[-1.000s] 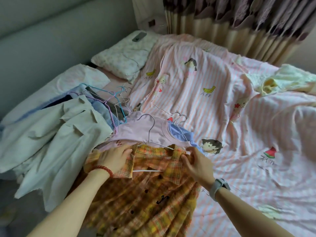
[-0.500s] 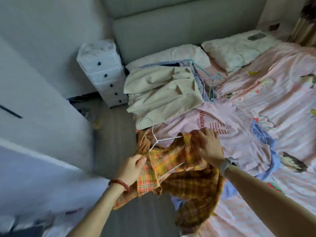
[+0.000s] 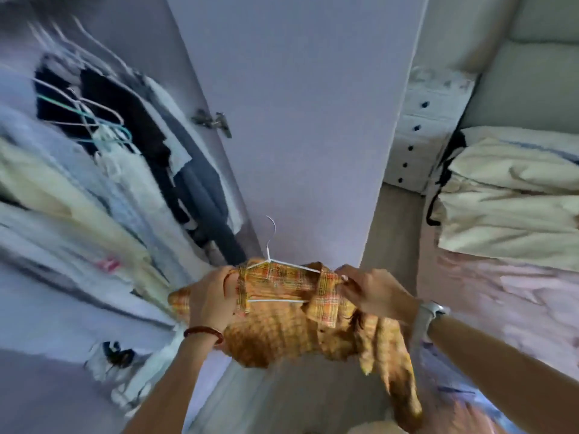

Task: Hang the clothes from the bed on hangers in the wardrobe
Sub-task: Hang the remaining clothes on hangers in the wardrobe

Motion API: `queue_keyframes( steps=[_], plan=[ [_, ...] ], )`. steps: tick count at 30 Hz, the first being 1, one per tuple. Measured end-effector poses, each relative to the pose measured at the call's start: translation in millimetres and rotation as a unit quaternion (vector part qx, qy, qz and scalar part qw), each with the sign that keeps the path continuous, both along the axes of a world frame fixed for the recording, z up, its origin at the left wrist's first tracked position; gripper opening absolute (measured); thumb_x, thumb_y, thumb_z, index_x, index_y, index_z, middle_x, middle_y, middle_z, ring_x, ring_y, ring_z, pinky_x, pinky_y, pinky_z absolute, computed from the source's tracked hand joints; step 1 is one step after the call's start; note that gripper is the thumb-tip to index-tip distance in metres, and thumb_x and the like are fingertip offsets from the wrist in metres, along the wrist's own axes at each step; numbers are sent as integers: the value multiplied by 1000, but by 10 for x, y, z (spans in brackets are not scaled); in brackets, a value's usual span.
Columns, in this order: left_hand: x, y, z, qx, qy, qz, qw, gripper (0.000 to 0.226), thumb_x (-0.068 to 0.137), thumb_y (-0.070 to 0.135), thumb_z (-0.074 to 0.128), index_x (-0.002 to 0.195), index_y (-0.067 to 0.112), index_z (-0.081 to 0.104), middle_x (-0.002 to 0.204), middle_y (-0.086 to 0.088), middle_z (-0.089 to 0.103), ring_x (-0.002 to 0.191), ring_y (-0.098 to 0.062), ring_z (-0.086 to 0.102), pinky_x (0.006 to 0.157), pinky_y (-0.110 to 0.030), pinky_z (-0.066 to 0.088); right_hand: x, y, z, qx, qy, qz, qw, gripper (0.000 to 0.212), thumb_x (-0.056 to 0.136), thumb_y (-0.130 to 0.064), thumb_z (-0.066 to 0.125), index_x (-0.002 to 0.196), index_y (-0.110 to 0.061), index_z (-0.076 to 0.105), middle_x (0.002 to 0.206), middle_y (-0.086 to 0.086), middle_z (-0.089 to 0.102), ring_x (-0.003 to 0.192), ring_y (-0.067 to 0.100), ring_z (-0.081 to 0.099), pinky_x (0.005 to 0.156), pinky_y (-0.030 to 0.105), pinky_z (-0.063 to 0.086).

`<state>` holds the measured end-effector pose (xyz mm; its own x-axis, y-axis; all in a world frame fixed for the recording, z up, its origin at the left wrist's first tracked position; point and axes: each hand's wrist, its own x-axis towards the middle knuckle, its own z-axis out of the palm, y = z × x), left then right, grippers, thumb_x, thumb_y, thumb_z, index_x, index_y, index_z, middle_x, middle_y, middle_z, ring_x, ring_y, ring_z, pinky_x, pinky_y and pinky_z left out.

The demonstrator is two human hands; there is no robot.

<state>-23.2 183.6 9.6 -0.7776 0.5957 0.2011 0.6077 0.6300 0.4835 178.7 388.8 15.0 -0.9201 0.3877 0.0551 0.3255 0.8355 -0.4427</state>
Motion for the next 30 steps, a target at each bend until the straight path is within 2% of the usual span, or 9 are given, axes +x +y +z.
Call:
queue_keyframes(
  steps=[3,7,10,13,17,20,25,27,30],
  plan=[
    [-311,-592,115,35,48,77,995,13,89,3,50,80,-2,59,73,-21,59,71,-39,57,66,-44,44,-590,-416,173,39,20,104,994,33,85,-37,47,101,-12,63,64,6,68,61,29,64,56,27,43],
    [-676,-1287,292,95,65,168,979,27,89,16,39,80,-2,57,77,-22,58,75,-37,53,69,-45,40,-1279,-927,550,60,75,209,973,35,81,-40,40,80,-12,62,41,-4,52,35,18,47,46,18,29],
    [-798,-1843,459,136,99,249,954,30,90,17,37,88,-2,60,84,-23,61,79,-38,54,73,-44,40,-1761,-1340,859,43,92,270,958,32,83,-39,45,86,-11,61,45,-12,40,44,14,40,51,19,31],
    [-819,-2291,626,164,124,324,923,36,90,25,34,87,3,62,86,-17,65,80,-36,56,75,-41,40,-2141,-1732,1118,17,86,314,945,21,88,-32,53,94,-14,62,51,-7,47,54,16,46,59,23,37],
    [-932,-2713,841,202,93,420,880,31,95,20,45,120,5,56,120,-17,58,114,-34,48,95,-37,36,-2539,-2212,1249,-14,120,336,934,23,89,-30,55,100,-11,63,60,-4,55,64,24,55,65,26,38],
    [-972,-2890,1055,222,103,447,861,47,90,30,43,128,2,47,125,-21,49,121,-33,40,100,-33,30,-2831,-2535,1308,-41,139,314,938,26,90,-33,52,99,-11,61,76,8,66,77,27,60,69,30,42],
    [-1133,-3027,1576,201,235,449,838,61,82,39,31,123,-2,50,131,-24,42,124,-37,38,105,-36,27,-3350,-3031,1526,-81,194,284,936,23,91,-28,49,73,-13,49,67,7,56,74,30,59,57,29,31],
    [-1245,-3032,1863,168,305,448,823,54,84,31,33,124,-1,49,132,-25,40,123,-40,37,104,-44,30,-3587,-3212,1661,-87,207,276,934,25,92,-26,47,71,-14,45,68,9,58,72,28,59,54,28,29],
    [-1398,-2976,2273,102,414,434,794,49,84,19,39,131,5,43,139,-27,34,128,-42,30,104,-50,27,-3942,-3442,1858,-95,222,256,936,23,92,-25,46,79,-8,55,77,13,65,76,32,61,58,30,39]
  ],
)
